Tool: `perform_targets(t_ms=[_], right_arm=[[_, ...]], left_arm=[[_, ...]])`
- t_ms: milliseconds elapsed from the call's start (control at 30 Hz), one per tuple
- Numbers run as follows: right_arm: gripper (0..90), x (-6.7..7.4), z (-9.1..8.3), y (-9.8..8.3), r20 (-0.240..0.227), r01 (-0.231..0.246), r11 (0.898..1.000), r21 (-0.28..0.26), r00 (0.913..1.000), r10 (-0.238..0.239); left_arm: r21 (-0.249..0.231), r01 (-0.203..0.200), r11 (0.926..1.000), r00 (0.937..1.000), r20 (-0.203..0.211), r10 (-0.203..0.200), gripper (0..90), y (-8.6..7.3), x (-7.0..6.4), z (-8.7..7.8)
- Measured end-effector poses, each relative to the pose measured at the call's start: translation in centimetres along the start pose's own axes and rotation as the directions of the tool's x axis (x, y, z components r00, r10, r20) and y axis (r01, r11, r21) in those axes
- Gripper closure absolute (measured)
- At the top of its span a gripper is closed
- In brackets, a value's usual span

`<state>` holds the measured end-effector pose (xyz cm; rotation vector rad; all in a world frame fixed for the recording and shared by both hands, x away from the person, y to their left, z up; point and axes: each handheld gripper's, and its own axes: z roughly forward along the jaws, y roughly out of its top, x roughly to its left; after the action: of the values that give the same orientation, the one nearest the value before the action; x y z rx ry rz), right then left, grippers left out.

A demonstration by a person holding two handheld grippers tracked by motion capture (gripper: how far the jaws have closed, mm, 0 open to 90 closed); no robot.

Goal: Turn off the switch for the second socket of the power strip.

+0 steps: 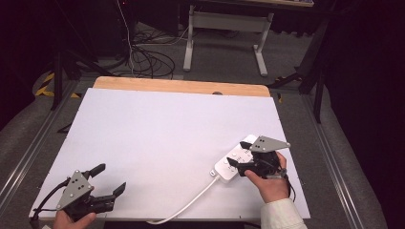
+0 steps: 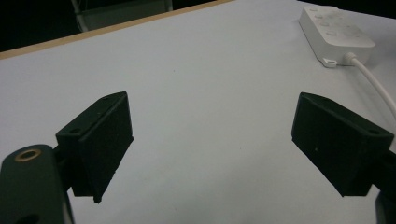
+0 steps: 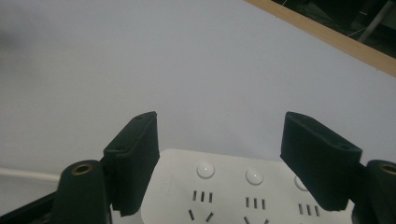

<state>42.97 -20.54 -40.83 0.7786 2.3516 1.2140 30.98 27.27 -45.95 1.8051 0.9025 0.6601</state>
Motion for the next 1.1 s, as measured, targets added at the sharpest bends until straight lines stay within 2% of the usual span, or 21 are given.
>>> perform_targets(t_ms=[67,333,367,400,433,467,533,567,600,633,667,700,733,767,800,833,900,967,1033,1067,1100], right_arm=[[28.9,-0.3,0.4,0.1,-0.008,-0.015,1.0,0.007,0.9999,0.015],[31.6,-0.7,0.8,0.2,-0.005,-0.023,0.999,0.025,0.9997,0.023],[38.4,-0.8,0.7,0.3,-0.018,-0.028,0.999,0.038,0.9994,0.029],[38.4,-0.8,0.7,0.3,-0.018,-0.028,0.999,0.038,0.9994,0.029],[48.8,-0.8,0.7,0.3,-0.023,-0.024,0.999,0.049,0.9994,0.025],[53.1,-0.8,0.6,0.4,-0.013,-0.017,0.998,0.054,0.9997,0.018],[56.7,-0.7,0.5,0.6,-0.001,-0.018,0.998,0.064,0.9998,0.018],[62.8,-0.8,0.6,0.9,-0.021,-0.022,0.996,0.084,0.9995,0.023],[66.4,-0.8,0.5,1.1,-0.014,-0.016,0.996,0.093,0.9998,0.017],[66.4,-0.8,0.5,1.1,-0.014,-0.016,0.996,0.093,0.9998,0.017],[73.7,-0.9,0.6,1.4,-0.026,-0.009,0.992,0.122,0.9996,0.012],[73.7,-0.9,0.6,1.4,-0.026,-0.009,0.992,0.122,0.9996,0.012],[81.0,-0.9,0.6,1.8,-0.007,0.001,0.992,0.123,1.0,0.0],[84.7,-0.9,0.7,1.9,-0.005,0.004,0.992,0.127,1.0,-0.004],[84.7,-0.9,0.7,1.9,-0.005,0.004,0.992,0.127,1.0,-0.004],[90.0,-1.0,0.8,2.1,-0.007,-0.005,0.991,0.137,1.0,0.006],[90.0,-1.3,1.0,2.3,-0.054,-0.045,0.986,0.161,0.9971,0.054],[90.0,-1.2,1.2,2.5,-0.015,-0.022,0.984,0.179,0.9996,0.025],[90.0,-1.3,1.4,2.6,-0.009,-0.015,0.98,0.196,0.9998,0.017],[90.0,-1.5,1.6,2.8,-0.005,-0.013,0.975,0.221,0.9999,0.014],[90.0,-1.5,1.6,2.8,-0.005,-0.013,0.975,0.221,0.9999,0.014]], left_arm=[[0.0,-0.001,1.0,1.0,0.0,0.001,13.3,0.0,0.0,0.0],[0.0,-0.001,1.0,1.0,0.0,0.001,13.3,0.0,0.0,0.0],[0.0,-0.002,1.0,1.0,0.0,0.002,13.3,0.0,0.0,0.0],[0.001,-0.001,1.0,1.0,0.001,0.001,13.3,0.0,0.0,0.0],[0.001,-0.002,1.0,1.0,0.001,0.002,13.3,0.0,0.0,0.0],[0.001,-0.002,1.0,1.0,0.001,0.002,13.3,0.0,0.0,0.0],[0.001,-0.002,1.0,1.0,0.0,0.002,13.2,0.0,0.0,0.0],[0.001,-0.002,1.0,1.0,0.0,0.002,13.2,0.0,0.0,0.0],[0.002,-0.002,1.0,1.0,0.0,0.002,13.2,0.0,0.0,0.0],[0.001,-0.002,1.0,1.0,0.0,0.002,13.2,0.0,0.0,0.0],[0.001,-0.002,1.0,1.0,0.002,0.002,13.4,0.0,0.0,0.0],[0.002,-0.002,1.0,1.0,0.005,0.002,13.4,0.0,0.0,0.0],[0.003,-0.01,0.9999,0.9999,0.004,0.01,13.6,0.0,0.1,0.0],[0.004,-0.009,0.9999,0.9999,0.004,0.009,13.6,0.0,0.1,0.0],[0.005,-0.01,0.9999,0.9999,0.004,0.01,13.6,0.0,0.1,0.1],[0.004,-0.009,1.0,1.0,0.004,0.009,13.6,0.0,0.0,0.1],[0.004,-0.008,1.0,1.0,0.004,0.008,13.6,0.0,0.0,0.1],[0.005,-0.005,1.0,1.0,0.005,0.005,13.6,0.0,0.0,0.1],[0.007,-0.007,1.0,1.0,0.004,0.007,13.6,0.0,0.0,0.1],[0.006,-0.007,1.0,1.0,0.005,0.007,13.6,0.0,0.1,0.1],[0.006,-0.007,1.0,1.0,0.005,0.007,13.6,0.0,0.1,0.1]])
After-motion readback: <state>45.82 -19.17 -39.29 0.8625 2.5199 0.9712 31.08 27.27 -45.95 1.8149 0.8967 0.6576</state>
